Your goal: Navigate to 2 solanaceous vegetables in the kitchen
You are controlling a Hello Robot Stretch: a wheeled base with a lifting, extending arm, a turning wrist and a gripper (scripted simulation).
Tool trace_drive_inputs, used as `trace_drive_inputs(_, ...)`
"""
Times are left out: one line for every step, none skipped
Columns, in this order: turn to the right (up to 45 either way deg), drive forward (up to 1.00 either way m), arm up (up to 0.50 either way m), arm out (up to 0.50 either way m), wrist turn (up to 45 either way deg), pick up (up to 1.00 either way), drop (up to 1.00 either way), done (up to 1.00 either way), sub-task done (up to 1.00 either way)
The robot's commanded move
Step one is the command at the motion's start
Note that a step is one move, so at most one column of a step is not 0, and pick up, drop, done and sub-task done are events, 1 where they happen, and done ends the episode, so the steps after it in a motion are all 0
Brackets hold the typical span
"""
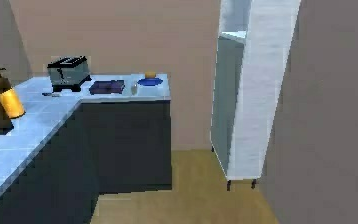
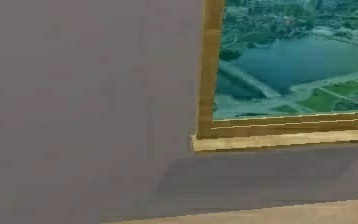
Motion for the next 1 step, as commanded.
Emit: trace_drive_inputs(0.0,1.00,0.00,0.00,0.0,0.00,0.00,0.00,0.00)
